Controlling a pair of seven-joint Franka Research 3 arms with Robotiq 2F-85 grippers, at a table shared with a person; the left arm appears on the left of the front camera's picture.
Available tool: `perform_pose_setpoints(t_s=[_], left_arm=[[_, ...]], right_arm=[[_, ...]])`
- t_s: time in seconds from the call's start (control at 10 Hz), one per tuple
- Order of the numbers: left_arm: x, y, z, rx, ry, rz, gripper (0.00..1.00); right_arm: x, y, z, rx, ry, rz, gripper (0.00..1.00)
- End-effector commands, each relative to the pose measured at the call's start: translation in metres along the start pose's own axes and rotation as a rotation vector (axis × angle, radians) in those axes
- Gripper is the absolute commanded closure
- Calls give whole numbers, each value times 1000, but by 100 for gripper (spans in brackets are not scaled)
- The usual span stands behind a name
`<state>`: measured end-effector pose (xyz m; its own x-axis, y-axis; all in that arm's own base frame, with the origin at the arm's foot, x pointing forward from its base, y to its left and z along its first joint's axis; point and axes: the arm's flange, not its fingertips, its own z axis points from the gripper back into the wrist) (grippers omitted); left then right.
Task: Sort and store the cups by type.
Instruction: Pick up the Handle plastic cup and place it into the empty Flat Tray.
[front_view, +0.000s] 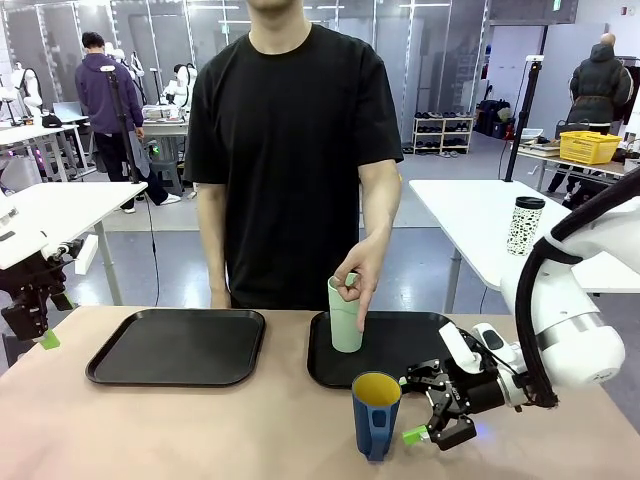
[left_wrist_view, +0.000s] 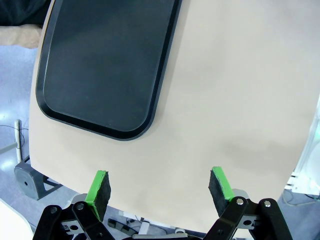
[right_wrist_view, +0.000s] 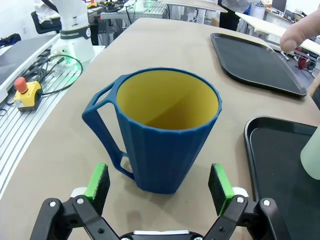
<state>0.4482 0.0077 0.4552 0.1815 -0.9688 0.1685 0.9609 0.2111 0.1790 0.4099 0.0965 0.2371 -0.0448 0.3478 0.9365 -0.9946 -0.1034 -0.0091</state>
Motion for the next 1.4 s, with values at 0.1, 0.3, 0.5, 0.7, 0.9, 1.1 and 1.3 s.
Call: perform_pose_setpoints(t_s=[0.1, 0.3, 0.5, 0.7, 0.9, 1.1, 1.3], left_arm=[[-1, -1, -1, 21, 6, 2, 0], [-1, -1, -1, 21, 6, 2, 0], [-1, -1, -1, 21, 6, 2, 0], [-1, -1, -1, 21, 6, 2, 0], [-1, -1, -1, 21, 6, 2, 0], [-1, -1, -1, 21, 6, 2, 0], [-1, -1, -1, 21, 6, 2, 0]], right_arm=[[-7, -7, -17, -13, -12, 27, 0], [-7, -9, -23, -4, -22, 27, 0], [-5, -12, -30, 13, -40, 27, 0], [-4, -15, -38, 34, -56, 25, 0], [-3, -16, -44, 51, -70, 25, 0], [-4, -17, -51, 65, -84, 26, 0], [-4, -18, -55, 73, -107, 26, 0]])
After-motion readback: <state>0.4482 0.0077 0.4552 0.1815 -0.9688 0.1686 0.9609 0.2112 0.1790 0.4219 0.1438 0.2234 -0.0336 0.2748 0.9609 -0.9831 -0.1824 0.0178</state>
